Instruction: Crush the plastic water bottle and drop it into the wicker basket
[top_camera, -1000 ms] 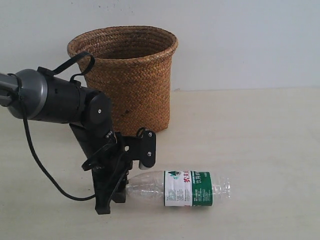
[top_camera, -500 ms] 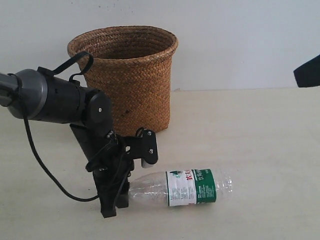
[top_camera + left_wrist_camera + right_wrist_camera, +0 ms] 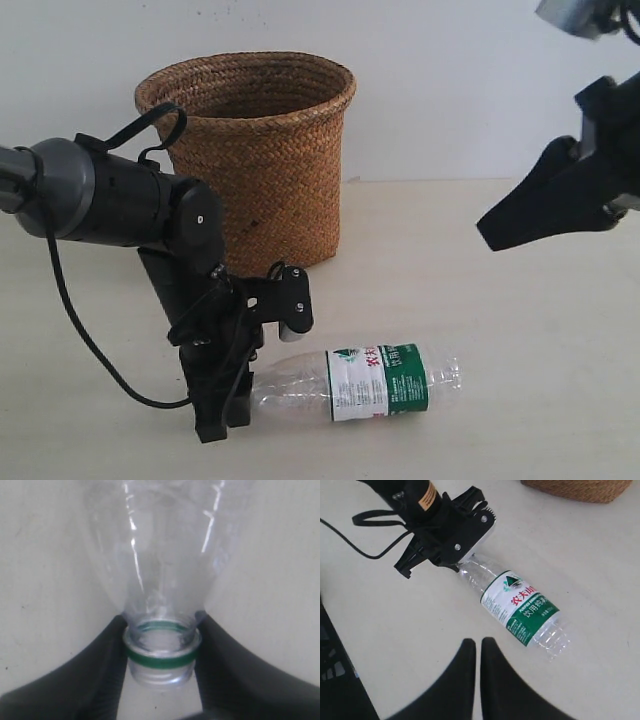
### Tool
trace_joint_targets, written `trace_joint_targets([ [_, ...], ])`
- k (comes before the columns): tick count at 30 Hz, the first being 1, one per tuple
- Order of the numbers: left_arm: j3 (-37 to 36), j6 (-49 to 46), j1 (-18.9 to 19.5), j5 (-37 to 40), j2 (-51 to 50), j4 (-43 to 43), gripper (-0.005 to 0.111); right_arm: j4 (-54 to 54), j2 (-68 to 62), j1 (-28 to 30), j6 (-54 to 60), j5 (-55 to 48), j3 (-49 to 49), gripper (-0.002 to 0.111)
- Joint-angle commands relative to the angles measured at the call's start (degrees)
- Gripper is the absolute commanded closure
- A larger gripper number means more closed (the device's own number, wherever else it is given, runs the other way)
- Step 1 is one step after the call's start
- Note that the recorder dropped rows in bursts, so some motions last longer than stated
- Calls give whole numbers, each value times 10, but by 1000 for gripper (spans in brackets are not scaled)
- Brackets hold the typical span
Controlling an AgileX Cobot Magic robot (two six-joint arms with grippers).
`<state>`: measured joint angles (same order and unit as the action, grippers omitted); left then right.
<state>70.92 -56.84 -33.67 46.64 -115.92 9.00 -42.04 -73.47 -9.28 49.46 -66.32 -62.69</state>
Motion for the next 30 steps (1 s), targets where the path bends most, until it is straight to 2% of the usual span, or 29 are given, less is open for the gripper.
trace_joint_targets([
  [1, 2, 6, 1, 15, 2, -9, 103, 5, -30, -34, -4, 62, -4, 108],
  [11, 2, 11, 35, 38, 2, -11, 103, 15, -119, -57, -7, 93, -58, 108],
  [17, 2, 11, 37, 38, 2, -8, 103, 117, -147, -95, -1, 104, -97, 108],
  [23, 2, 11, 37, 50, 2, -8, 103, 254, -175, -162, 34, 186, -100, 108],
  [25, 2, 7, 37, 58, 2, -8, 103, 259, -204, -167, 27, 196, -100, 108],
  [27, 2, 7, 37, 58, 2, -8, 103, 257, -242, -167, 18, 178, -100, 108],
  [30, 2, 7, 37, 58, 2, -8, 103, 266, -313, -195, 25, 96, -125, 108],
])
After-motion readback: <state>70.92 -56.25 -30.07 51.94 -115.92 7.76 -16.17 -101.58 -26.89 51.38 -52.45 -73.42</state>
